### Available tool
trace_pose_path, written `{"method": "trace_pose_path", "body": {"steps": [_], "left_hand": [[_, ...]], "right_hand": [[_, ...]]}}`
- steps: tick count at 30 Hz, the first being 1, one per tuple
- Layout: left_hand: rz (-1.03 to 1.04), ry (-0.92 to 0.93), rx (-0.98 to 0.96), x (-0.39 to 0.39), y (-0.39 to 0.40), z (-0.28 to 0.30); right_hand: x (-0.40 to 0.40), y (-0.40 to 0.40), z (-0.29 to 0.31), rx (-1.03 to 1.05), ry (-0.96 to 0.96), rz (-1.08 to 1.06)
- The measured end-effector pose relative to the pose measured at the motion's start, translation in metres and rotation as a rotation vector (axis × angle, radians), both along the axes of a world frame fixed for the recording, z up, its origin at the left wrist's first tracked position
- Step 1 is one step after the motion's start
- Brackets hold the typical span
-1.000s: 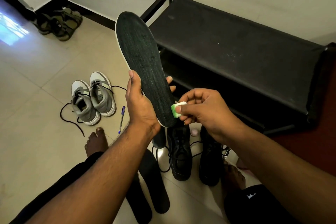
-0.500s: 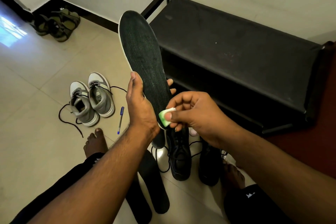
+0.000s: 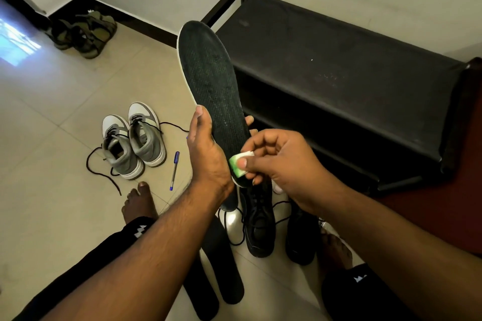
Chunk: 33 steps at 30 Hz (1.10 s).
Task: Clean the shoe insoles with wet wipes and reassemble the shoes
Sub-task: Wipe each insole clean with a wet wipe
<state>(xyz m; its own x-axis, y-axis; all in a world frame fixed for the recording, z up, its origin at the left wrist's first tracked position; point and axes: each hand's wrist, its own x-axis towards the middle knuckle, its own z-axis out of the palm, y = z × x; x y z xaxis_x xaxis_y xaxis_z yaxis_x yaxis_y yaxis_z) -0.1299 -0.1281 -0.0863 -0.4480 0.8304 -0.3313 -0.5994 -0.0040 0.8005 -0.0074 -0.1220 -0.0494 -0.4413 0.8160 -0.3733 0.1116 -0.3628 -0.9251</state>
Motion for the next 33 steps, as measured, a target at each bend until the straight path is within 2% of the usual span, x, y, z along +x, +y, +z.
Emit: {"method": "trace_pose_path", "body": {"steps": [5,10,12,14,16,18,22,26,28,30,33], "left_hand": [[-0.02,0.016,0.012,0.001,-0.001,0.001],[-0.022,0.017,0.025,0.0,0.0,0.0],[-0.029,0.017,0.026,-0.001,0.0,-0.001],[-0.035,-0.003,0.018,-0.002,0.001,-0.001],[-0.037,-0.026,0.023,-0.005,0.003,0.0],[-0.032,-0.043,0.033,-0.008,0.005,-0.001],[-0.065,-0.071,0.045,-0.013,0.006,-0.001],[-0.107,-0.148,-0.017,-0.017,0.006,-0.004],[-0.127,-0.191,-0.035,-0.017,0.005,-0.007],[-0.147,-0.224,-0.038,-0.017,0.006,-0.009],[-0.154,-0.272,-0.05,-0.014,0.006,-0.01]], "right_hand": [[0.011,0.015,-0.008,0.011,-0.13,-0.134],[0.003,0.001,0.002,0.011,0.001,0.037],[0.007,0.008,0.0,0.054,-0.092,0.021],[0.015,0.021,-0.008,0.12,-0.267,-0.09],[0.024,0.033,-0.012,0.154,-0.353,-0.195],[0.03,0.04,-0.012,0.14,-0.284,-0.245],[0.029,0.04,-0.003,0.151,-0.114,-0.188],[0.024,0.034,-0.002,-0.143,0.232,-0.167],[0.021,0.031,-0.002,-0.263,0.344,-0.173],[0.018,0.028,-0.003,-0.264,0.346,-0.188],[0.014,0.024,-0.006,-0.117,0.186,-0.199]]}}
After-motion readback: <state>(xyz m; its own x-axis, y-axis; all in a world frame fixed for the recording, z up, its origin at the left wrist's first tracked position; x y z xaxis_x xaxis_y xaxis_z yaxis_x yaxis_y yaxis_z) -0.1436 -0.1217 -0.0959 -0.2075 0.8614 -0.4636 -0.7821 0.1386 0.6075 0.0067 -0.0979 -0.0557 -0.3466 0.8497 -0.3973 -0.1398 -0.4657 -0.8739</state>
